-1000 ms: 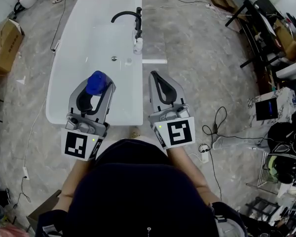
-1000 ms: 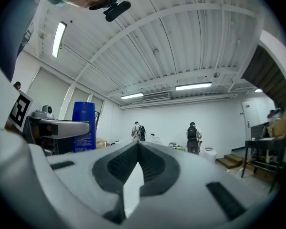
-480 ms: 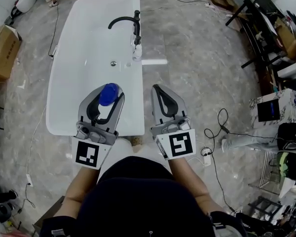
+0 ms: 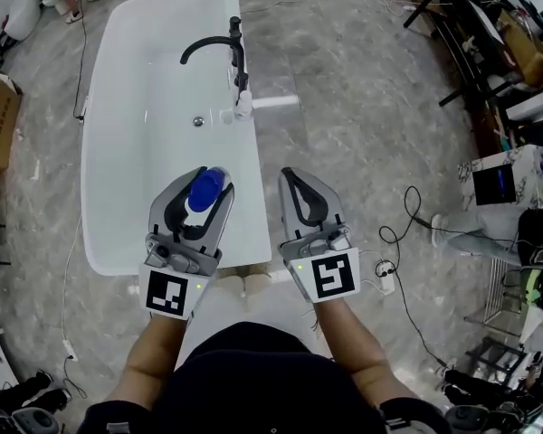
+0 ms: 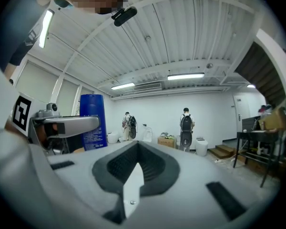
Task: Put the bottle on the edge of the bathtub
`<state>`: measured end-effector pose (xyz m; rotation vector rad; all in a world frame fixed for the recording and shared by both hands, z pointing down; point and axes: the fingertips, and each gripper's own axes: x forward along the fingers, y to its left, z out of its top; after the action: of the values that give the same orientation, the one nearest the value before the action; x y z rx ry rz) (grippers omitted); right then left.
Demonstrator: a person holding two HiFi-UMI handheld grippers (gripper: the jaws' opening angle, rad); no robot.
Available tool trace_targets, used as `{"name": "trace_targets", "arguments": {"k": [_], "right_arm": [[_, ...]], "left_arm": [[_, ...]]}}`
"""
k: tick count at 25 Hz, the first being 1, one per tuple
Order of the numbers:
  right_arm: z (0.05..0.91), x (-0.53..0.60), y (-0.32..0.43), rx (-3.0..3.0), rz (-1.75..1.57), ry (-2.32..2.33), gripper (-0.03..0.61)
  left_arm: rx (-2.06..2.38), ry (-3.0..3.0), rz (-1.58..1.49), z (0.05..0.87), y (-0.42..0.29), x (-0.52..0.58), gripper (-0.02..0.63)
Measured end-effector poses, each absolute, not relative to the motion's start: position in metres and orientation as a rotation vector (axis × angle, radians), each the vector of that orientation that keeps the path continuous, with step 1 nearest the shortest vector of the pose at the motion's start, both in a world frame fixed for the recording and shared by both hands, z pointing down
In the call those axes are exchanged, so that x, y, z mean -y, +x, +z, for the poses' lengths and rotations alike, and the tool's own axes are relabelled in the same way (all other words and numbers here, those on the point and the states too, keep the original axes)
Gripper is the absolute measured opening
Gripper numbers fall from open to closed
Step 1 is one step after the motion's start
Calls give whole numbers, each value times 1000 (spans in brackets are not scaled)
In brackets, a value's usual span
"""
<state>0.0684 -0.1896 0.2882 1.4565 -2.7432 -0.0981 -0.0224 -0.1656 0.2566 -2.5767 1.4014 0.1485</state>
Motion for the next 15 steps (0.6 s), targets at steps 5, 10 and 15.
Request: {"name": "trace_targets", "arguments": {"k": [5, 10, 15], "right_arm": [[315, 226, 65, 2722, -65, 1480, 0], [343, 256, 64, 2720, -13, 1493, 0], [374, 278, 60, 2704, -8, 1504, 0]], "left_arm": [[-1358, -2598, 145, 279, -23, 202, 150], [-1319, -2625, 143, 309, -17, 230, 150], [-1277, -2671, 115, 349, -17, 249, 151]]}}
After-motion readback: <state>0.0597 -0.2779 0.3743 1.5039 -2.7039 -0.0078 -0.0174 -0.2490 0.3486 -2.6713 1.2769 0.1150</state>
